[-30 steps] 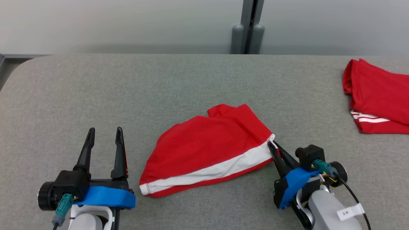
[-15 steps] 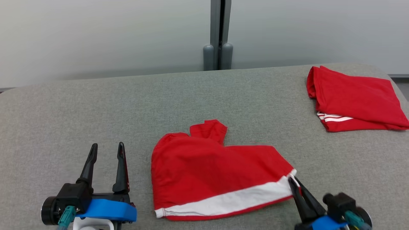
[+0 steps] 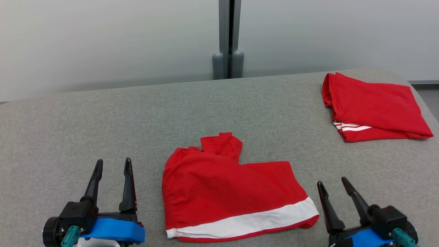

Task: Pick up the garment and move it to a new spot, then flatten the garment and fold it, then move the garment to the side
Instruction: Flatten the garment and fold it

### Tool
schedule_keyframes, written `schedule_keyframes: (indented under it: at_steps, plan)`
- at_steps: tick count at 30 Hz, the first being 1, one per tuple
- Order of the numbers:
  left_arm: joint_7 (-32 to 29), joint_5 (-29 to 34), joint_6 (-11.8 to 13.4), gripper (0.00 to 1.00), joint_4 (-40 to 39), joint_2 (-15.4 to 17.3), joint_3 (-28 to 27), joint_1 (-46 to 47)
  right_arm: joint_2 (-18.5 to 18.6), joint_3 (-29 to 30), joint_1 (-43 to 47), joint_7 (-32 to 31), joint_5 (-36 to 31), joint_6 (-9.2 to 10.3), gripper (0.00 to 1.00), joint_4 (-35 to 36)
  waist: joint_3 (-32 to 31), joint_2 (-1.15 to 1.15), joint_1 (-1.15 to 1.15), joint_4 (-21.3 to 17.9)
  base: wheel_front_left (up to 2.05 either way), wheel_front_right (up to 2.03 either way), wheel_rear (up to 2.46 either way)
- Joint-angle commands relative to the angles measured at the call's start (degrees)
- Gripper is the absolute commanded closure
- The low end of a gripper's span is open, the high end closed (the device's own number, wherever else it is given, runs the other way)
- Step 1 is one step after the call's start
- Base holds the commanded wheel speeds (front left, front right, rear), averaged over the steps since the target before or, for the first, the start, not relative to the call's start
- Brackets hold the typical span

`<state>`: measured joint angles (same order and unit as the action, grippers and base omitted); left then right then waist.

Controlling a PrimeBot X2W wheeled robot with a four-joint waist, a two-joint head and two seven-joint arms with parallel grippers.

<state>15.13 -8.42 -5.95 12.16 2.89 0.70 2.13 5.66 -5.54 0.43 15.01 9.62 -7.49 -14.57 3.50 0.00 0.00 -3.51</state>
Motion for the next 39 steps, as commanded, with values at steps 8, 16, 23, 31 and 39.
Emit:
schedule_keyframes:
  at_steps: [8, 16, 23, 31, 39]
  plan:
    - [0.0, 1.2, -0.4, 0.0, -0.2, 0.0, -0.9, -1.9, -1.6, 1.5, -2.4, 0.2, -2.4, -0.01, 0.0, 6.7, -1.8, 0.0, 0.0, 0.4, 0.0, 0.0, 0.0]
    - [0.0, 2.0, -0.7, 0.0, 0.0, 0.0, -1.1, -3.4, -2.5, 0.3, -0.2, 0.2, -3.7, -0.01, 0.0, 4.8, -3.0, 0.0, 0.0, 1.4, 0.0, 0.0, 0.0]
    - [0.0, 2.7, -0.7, 0.0, 0.3, 0.0, -1.5, -4.3, -2.8, 0.9, 0.3, 0.2, -4.1, -0.01, 0.0, 3.6, -3.0, 0.0, 0.0, 1.4, 0.0, 0.0, 0.0]
    - [0.0, 2.9, -0.7, 0.0, 0.4, 0.0, -1.2, -4.0, -2.8, 1.2, -0.4, 0.2, -4.1, -0.01, 0.0, 3.4, -2.9, 0.0, 0.0, 1.2, 0.0, 0.0, 0.0]
    - [0.0, 1.9, -1.1, 0.0, 3.0, 0.0, 1.6, -4.6, -2.8, 2.7, -0.4, 0.2, -4.5, -0.01, 0.0, -0.1, -2.8, 0.0, 0.0, 1.2, 0.0, 0.0, 0.0]
